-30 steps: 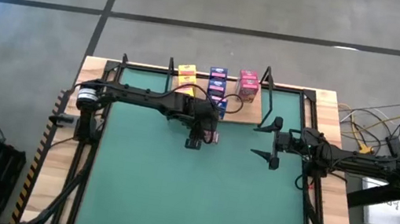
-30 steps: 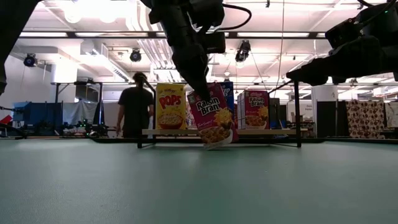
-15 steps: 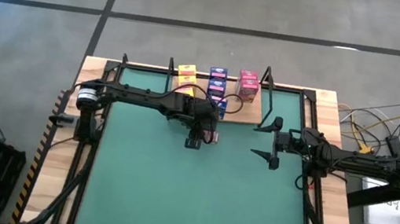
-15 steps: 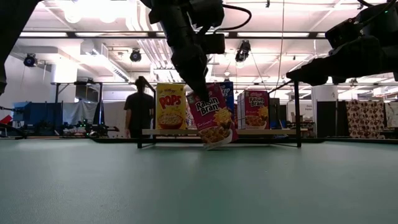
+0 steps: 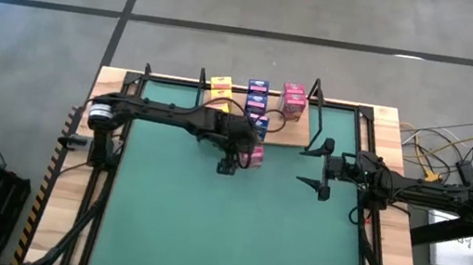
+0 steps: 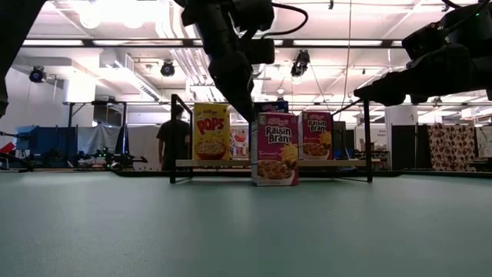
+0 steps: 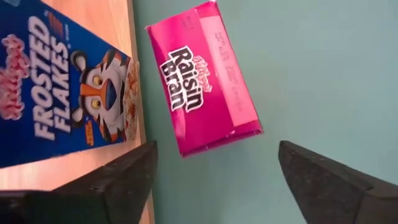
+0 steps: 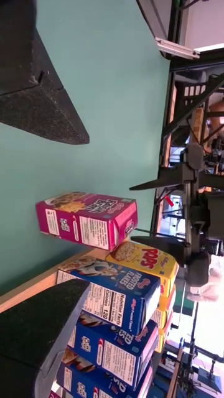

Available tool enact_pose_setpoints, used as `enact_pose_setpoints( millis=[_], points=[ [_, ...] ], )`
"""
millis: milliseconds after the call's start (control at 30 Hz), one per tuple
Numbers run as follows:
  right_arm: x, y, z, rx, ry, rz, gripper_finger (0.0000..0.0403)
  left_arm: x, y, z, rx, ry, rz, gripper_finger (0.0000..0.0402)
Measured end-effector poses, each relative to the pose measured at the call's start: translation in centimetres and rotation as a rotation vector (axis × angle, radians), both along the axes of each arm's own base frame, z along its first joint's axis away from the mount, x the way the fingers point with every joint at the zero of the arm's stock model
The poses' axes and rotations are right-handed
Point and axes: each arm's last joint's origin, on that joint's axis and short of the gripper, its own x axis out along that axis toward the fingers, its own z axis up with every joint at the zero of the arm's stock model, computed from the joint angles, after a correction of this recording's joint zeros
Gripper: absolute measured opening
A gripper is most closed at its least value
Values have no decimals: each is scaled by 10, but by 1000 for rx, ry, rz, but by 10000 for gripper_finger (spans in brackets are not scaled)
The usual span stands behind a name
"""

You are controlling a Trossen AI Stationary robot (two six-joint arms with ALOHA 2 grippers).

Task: Stack cereal on shelf
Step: Adjust the shelf

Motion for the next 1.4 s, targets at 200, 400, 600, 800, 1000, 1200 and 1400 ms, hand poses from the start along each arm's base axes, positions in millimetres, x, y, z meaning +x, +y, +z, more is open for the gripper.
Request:
enact_pose_setpoints(
  millis=[200,400,600,800,1000,1200,1400],
  points=[
    [0,0,0,0,0,0,361,-13,-2,13,-42,26,78,359],
    [0,0,0,0,0,0,361,-29,-5,30,-102,21,202,375],
    [0,0,0,0,0,0,361,-44,-7,45,-196,10,416,375],
    [0,0,0,0,0,0,361,-57,-10,62,-331,-44,632,375],
    [0,0,0,0,1,0,361,-74,-11,69,-374,6,838,369],
    [0,0,0,0,1,0,361,-80,-15,65,-393,80,927,347],
    [0,0,0,0,1,0,361,-78,-18,57,-390,130,977,290]
  ],
)
